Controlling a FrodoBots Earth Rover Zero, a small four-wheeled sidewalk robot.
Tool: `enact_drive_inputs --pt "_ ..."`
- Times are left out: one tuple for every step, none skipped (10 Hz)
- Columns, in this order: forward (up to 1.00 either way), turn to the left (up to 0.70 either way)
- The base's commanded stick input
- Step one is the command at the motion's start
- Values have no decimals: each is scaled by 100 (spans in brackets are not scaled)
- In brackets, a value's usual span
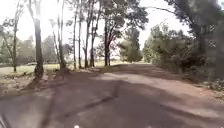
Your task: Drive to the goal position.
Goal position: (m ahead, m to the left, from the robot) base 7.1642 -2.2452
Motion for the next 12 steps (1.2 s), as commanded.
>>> enact_drive_inputs --pt "100 -19" --pt "100 -19" --pt "100 -19" --pt "100 -19" --pt "100 -19" --pt "100 -19" --pt "100 -19" --pt "100 -19" --pt "100 -19" --pt "100 -19" --pt "100 -19" --pt "100 -19"
